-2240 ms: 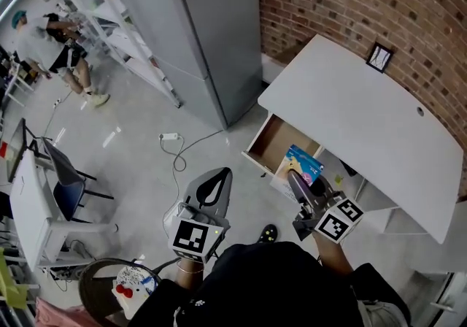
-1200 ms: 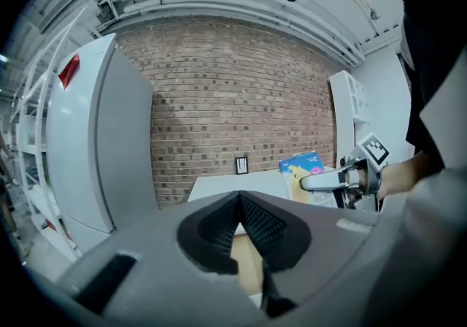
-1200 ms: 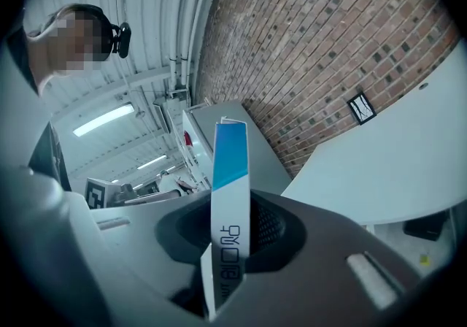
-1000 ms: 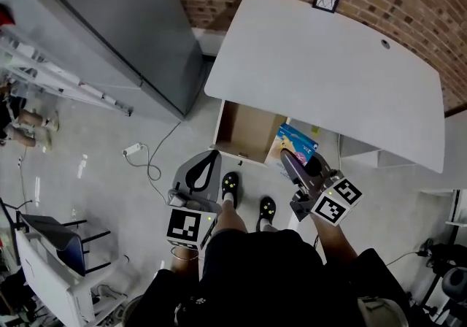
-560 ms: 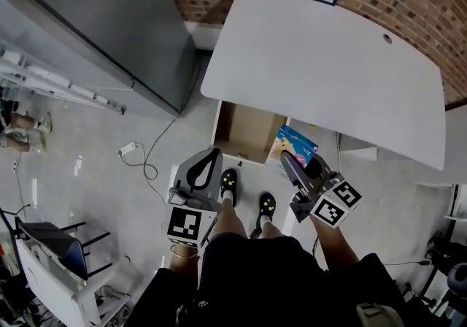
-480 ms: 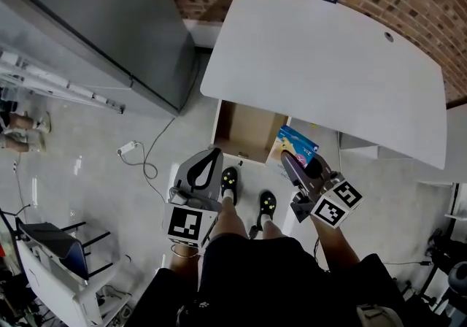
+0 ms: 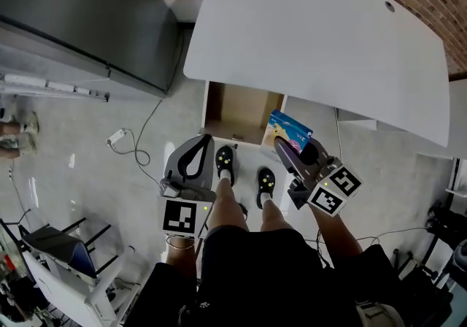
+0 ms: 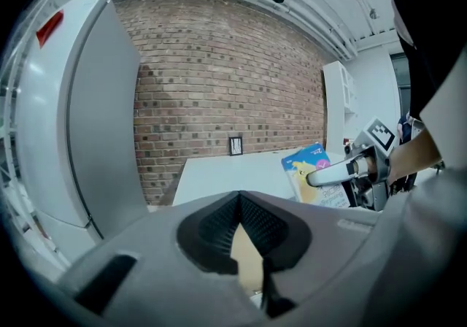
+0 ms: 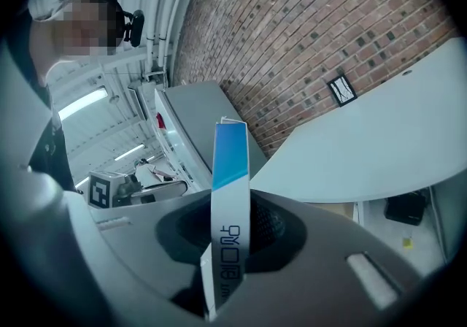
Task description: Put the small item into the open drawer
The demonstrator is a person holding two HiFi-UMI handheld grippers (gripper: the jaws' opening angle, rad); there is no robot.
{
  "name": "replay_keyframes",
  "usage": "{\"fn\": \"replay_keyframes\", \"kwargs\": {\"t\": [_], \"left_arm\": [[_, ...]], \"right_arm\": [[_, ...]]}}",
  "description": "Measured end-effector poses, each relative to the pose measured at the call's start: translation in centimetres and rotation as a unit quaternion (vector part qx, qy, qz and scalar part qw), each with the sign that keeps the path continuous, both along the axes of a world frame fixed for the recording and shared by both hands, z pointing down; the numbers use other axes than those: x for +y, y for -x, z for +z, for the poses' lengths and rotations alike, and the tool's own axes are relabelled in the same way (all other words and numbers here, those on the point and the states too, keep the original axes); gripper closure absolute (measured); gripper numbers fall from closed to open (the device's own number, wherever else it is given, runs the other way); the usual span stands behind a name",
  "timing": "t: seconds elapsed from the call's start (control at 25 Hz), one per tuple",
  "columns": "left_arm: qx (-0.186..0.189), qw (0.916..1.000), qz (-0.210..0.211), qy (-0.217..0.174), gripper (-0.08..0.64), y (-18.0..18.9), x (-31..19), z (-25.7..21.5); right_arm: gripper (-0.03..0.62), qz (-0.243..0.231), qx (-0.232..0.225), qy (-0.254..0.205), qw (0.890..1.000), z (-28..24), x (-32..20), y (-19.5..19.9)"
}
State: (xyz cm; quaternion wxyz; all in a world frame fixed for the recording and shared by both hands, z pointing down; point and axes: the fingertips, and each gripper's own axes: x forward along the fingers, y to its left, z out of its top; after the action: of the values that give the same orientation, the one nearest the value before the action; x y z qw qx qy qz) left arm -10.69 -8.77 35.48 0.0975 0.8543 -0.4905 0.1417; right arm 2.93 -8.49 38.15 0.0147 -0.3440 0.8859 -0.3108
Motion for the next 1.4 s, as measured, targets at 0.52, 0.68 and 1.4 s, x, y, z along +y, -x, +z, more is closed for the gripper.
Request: {"fn": "replay_keyframes", "kwargs": {"t": [0.52,0.68,1.4], "left_arm": [[-0.008,0.9998,0.003,0.018,0.563,0.5,-1.2,3.7],[-0.005,0.9997,0.001,0.022,0.563,1.0,-1.6,4.9],[0.0,0.9994,-0.003,0.035,0.563,2.2,-3.1,9.6]], "right_arm": [[0.511,0.011,0.015,0.026,0.999,4.0,-0.2,0.0],[0.511,0.011,0.02,0.029,0.999,5.4,-0.8,0.4],[0.509,0.004,0.033,0.053,0.998,10.9,-2.3,2.1]]}}
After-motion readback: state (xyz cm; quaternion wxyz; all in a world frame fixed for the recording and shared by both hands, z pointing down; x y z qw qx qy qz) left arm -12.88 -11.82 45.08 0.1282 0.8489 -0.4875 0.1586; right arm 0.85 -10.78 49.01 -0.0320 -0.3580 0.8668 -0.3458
